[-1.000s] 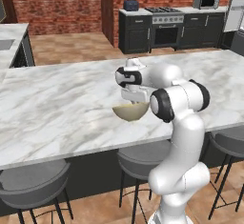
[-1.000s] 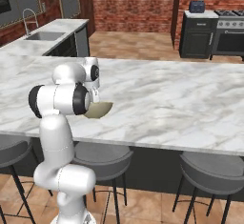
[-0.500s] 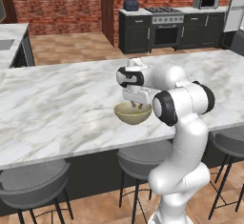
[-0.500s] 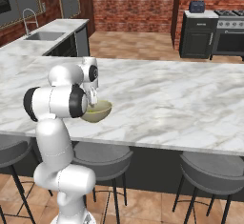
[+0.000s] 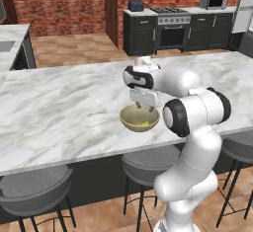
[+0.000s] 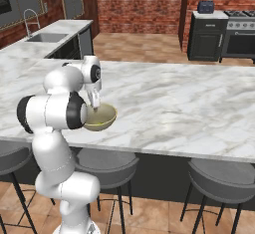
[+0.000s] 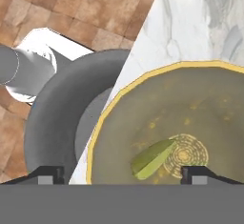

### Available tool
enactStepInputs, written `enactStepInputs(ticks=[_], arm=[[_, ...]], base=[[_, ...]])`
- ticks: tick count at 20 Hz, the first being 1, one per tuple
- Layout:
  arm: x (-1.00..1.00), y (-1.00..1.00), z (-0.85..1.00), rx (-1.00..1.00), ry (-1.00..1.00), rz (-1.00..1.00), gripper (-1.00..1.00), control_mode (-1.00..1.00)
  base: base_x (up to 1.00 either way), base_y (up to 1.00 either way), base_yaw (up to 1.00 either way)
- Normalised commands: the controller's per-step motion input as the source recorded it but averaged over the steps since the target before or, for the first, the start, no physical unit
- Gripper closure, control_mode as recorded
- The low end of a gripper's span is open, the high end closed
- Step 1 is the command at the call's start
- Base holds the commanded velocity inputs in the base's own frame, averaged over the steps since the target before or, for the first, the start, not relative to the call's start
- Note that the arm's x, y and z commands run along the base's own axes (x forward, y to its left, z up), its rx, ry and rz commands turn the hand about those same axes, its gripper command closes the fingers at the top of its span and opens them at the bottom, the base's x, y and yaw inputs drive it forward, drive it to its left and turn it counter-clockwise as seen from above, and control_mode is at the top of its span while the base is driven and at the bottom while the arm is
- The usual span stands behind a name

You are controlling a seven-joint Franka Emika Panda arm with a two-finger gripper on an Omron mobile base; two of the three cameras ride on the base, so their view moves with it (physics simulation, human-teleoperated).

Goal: There is a bowl on the dining counter. Grab a lemon wedge from the fridge and place it in the bowl. Then get the liquor bottle and glass cup from the cabinet and place them next to the bowl.

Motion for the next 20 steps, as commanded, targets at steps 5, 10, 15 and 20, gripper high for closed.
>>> enactStepInputs(ticks=[5,10,15,20], arm=[[-0.21,-0.03,0.72,0.0,-0.05,-0.02,-1.0,-1.0],[-0.44,-0.16,0.68,0.02,-0.14,0.0,-1.0,-1.0],[-0.55,-0.2,0.65,0.02,-0.2,0.0,-1.0,-1.0],[-0.46,-0.16,0.82,0.01,-0.21,0.0,-1.0,-1.0]], base=[[0.0,0.0,0.0],[0.0,0.0,0.0],[0.0,0.0,0.0],[0.0,0.0,0.0]])
